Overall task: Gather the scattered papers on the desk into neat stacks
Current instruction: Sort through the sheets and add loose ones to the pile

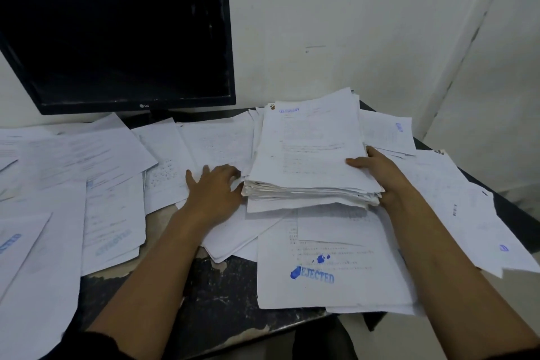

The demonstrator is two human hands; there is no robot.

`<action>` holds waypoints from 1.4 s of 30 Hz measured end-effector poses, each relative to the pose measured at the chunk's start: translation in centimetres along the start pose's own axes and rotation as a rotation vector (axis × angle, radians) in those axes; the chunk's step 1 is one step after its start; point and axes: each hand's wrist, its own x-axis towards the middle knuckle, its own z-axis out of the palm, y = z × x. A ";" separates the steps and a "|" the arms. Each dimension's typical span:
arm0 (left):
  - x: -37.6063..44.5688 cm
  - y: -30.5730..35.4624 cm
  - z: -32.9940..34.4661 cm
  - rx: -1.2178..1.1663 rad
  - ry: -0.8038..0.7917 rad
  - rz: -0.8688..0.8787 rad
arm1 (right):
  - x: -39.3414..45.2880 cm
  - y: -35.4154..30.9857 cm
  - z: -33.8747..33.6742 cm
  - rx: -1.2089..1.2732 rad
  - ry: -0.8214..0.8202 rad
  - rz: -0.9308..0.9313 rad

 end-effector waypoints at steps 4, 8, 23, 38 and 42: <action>-0.3 -0.5 -1.0 -0.222 0.047 0.128 | 0.1 -0.1 1.2 0.000 -0.011 0.014; 0.0 -1.2 -1.1 -0.498 0.187 0.159 | 0.0 -0.3 2.9 0.004 -0.034 0.039; 0.5 -1.1 -1.6 -0.873 0.185 -0.146 | 0.7 -0.1 8.6 -0.573 -0.016 -0.085; 0.7 -1.6 -3.7 -1.648 0.181 -0.366 | -1.1 0.4 6.2 0.020 -0.132 0.011; 0.4 -0.6 -3.6 -1.702 0.064 -0.395 | -1.6 -0.2 4.3 0.110 -0.180 0.003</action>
